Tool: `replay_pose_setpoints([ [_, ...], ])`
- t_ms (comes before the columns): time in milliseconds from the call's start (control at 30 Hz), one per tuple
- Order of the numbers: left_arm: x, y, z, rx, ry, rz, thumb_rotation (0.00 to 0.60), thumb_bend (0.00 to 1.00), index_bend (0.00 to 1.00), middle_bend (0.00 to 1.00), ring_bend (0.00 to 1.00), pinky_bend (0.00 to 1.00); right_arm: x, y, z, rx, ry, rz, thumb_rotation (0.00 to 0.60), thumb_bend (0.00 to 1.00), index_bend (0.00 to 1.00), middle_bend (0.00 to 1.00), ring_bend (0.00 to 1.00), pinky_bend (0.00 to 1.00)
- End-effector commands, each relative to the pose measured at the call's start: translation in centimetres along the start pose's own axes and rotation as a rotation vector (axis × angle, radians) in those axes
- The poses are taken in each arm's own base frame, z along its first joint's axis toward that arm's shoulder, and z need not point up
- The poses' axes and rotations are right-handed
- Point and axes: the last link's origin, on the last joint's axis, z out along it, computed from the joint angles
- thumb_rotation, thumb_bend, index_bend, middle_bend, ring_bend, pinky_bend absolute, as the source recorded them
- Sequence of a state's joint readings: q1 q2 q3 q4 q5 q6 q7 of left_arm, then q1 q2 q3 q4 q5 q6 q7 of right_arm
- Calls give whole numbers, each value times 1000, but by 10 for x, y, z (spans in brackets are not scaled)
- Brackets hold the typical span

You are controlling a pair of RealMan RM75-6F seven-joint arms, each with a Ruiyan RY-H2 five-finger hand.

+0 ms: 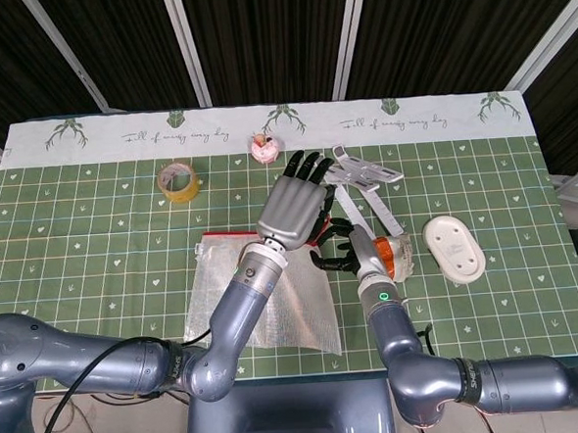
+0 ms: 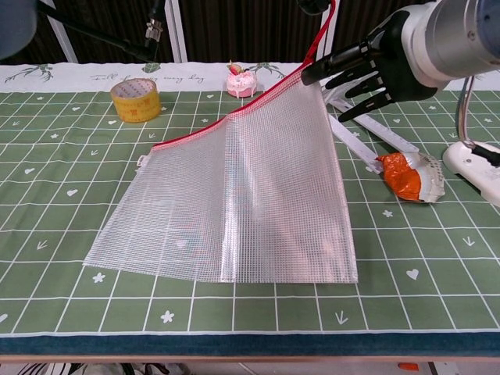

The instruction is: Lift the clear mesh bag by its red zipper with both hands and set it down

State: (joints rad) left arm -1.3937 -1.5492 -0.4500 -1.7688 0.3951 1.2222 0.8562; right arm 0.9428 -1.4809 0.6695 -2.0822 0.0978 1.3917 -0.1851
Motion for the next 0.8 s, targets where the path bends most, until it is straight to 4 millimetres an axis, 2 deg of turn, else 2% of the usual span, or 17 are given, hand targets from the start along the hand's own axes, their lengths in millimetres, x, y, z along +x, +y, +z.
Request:
replay_pose_setpoints([
  [33,0,0,0,-1,1,1,600,393,581,110,0,0,1,0,0,-2,2,1,600,425,568,147,0,207],
  [233,1,0,-1,-1,2,1,600,393,581,110,0,0,1,1,0,-4,4,4,600,425,592,166,0,207],
  [800,2,-4,-7,-5,-5,-6,600,393,582,110,0,0,5,-1,-2,-7,-5,23,600,508,640,197,13,207],
])
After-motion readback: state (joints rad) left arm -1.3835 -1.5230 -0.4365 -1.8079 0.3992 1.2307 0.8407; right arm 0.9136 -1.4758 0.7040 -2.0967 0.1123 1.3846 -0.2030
